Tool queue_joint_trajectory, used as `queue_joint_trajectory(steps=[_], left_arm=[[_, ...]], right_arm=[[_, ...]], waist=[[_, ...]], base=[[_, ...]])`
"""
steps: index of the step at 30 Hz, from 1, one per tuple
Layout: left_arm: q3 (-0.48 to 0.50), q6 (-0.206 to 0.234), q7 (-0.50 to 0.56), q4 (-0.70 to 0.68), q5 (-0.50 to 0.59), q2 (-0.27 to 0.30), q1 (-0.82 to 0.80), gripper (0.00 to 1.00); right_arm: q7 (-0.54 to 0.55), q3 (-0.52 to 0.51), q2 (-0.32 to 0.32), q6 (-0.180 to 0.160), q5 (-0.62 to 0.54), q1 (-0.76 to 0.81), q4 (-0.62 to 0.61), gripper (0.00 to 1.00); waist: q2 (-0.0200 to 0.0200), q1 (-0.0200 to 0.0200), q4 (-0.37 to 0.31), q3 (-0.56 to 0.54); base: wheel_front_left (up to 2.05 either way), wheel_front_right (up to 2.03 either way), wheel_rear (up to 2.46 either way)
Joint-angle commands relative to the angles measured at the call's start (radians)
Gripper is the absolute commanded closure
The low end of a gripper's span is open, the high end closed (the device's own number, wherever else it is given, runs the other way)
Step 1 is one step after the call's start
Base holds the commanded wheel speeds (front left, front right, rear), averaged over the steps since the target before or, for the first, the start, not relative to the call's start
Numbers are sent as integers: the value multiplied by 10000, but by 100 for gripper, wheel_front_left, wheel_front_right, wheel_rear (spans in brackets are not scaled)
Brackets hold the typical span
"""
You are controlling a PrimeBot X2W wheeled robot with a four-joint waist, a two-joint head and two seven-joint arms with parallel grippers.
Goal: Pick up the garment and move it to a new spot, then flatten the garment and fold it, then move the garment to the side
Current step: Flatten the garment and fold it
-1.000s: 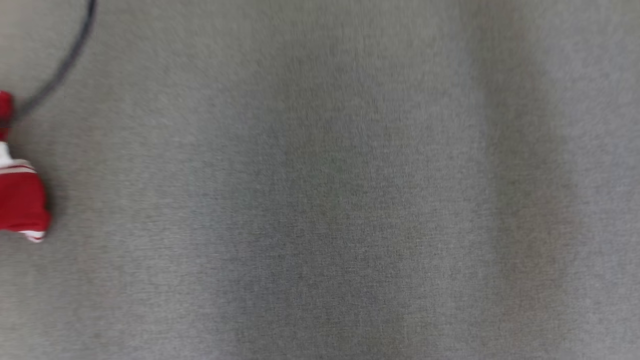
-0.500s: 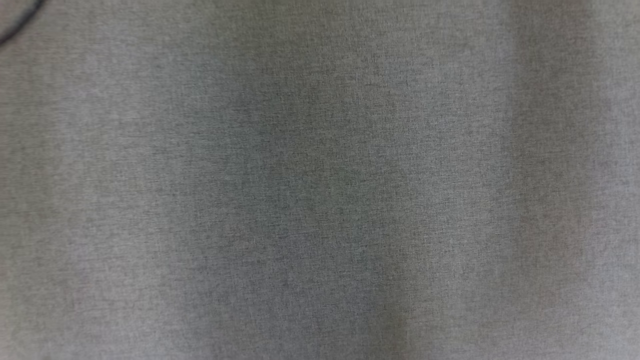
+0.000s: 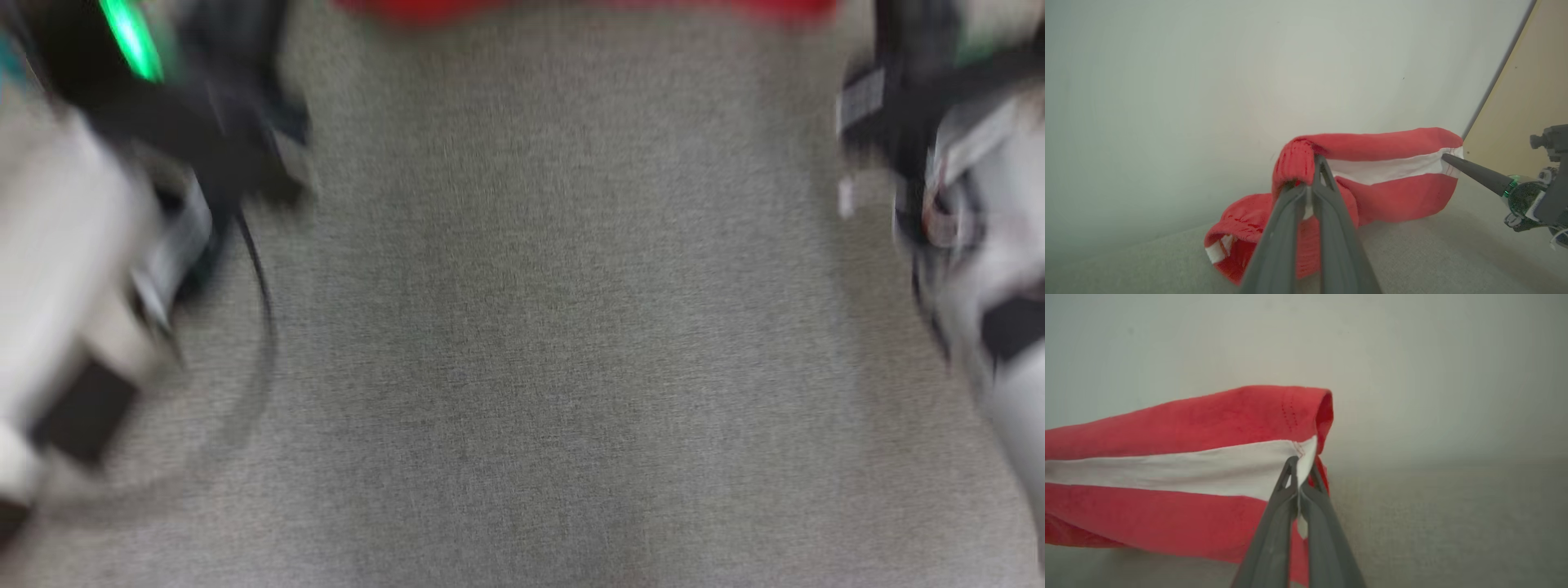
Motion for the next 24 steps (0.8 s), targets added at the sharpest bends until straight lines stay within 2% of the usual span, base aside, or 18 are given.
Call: queue_joint_trajectory(steps=[1,5,11,18,24], left_arm=[[93,40,-28,-217,212,-65,597,100],[834,274,-31,-1100,991,-307,3349,100],[1530,204,-31,-1605,1833,-785,6442,100],[2087,10,-31,-1472,2676,-1427,8535,100],[2307,-156,-32,-1321,3135,-1749,9487,100]], right_arm=[[-72,-43,-123,6,139,490,-168,100],[-83,-485,-293,6,395,2803,-1087,100],[-88,-1204,-13,6,-131,5721,-2252,100],[-74,-2038,551,6,-839,8388,-3085,100],[-6,-2477,1014,6,-1480,9682,-3650,100]], waist=[[-1,1,139,-727],[-1,1,258,-1391],[-1,1,344,-2179],[-1,1,558,-2984],[-1,1,674,-3454]], base=[[0,0,0],[0,0,0],[0,0,0],[0,0,0],[0,0,0]])
